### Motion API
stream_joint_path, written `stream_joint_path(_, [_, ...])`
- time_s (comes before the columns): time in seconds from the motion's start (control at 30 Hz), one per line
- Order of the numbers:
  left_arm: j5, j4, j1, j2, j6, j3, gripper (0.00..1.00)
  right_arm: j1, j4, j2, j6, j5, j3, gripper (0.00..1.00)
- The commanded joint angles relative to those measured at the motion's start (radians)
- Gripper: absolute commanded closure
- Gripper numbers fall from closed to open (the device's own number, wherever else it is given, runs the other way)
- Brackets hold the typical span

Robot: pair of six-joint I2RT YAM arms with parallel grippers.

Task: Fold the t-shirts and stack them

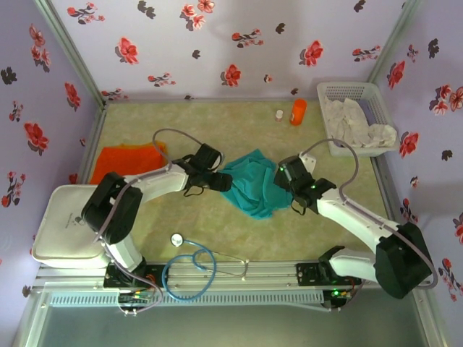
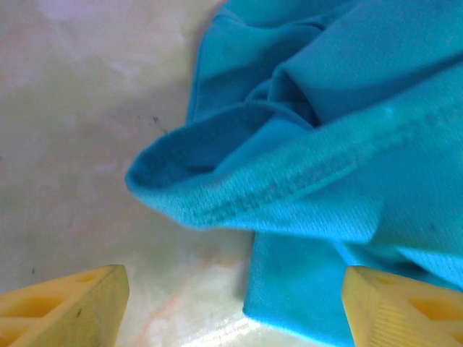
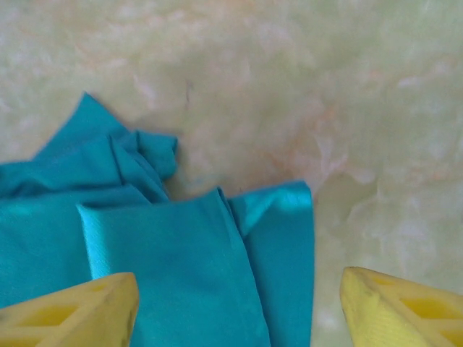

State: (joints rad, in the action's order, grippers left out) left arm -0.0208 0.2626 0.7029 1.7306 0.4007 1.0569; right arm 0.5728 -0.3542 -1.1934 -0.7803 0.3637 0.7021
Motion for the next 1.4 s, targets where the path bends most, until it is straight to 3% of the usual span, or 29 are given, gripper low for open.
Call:
stream_joint_path(0.0, [0.078,0.003,0.015,0.038,-0.04,0.067,0.23,-0.01,0.026,0.031,-0.063,-0.114,-0.049,0.28])
stream_joint_path(0.23, [0.145,0.005,0.012,0.137,-0.098,0.139,0.25,-0.011,0.132,-0.035,-0.123,-0.274,-0.139,0.39])
stream_joint_path(0.33, [0.151,0.009,0.01,0.181,-0.12,0.183,0.29,-0.011,0.18,-0.106,-0.132,-0.341,-0.131,0.52])
stream_joint_path(0.37, [0.151,0.008,0.009,0.196,-0.127,0.196,0.32,-0.011,0.189,-0.127,-0.135,-0.35,-0.126,0.6])
stream_joint_path(0.5, [0.16,0.027,-0.007,0.22,-0.147,0.254,0.7,-0.011,0.171,-0.131,-0.135,-0.323,-0.101,0.9])
stream_joint_path(0.6, [0.17,0.034,-0.034,0.2,-0.152,0.282,0.96,-0.013,0.114,-0.065,-0.099,-0.247,-0.066,1.0])
stream_joint_path(0.63, [0.169,0.037,-0.042,0.189,-0.158,0.291,1.0,-0.013,0.096,-0.041,-0.084,-0.219,-0.055,1.0])
stream_joint_path(0.87, [0.166,0.149,-0.103,0.114,-0.225,0.406,1.0,-0.028,0.031,0.139,-0.012,-0.075,-0.029,1.0])
stream_joint_path(0.9, [0.165,0.169,-0.105,0.1,-0.24,0.429,1.0,-0.031,0.049,0.149,0.0,-0.094,-0.035,0.86])
stream_joint_path(0.97, [0.165,0.215,-0.105,0.078,-0.259,0.479,1.0,-0.033,0.063,0.135,0.016,-0.127,-0.032,0.44])
stream_joint_path(1.0, [0.164,0.239,-0.105,0.068,-0.258,0.505,1.0,-0.033,0.068,0.12,0.019,-0.146,-0.03,0.31])
stream_joint_path(1.2, [0.158,0.311,-0.066,0.008,-0.243,0.606,1.0,-0.029,0.252,-0.008,-0.001,-0.339,-0.046,0.09])
stream_joint_path(1.37, [0.169,0.378,-0.033,0.001,-0.251,0.686,1.0,0.019,0.349,-0.118,0.007,-0.406,0.007,0.05])
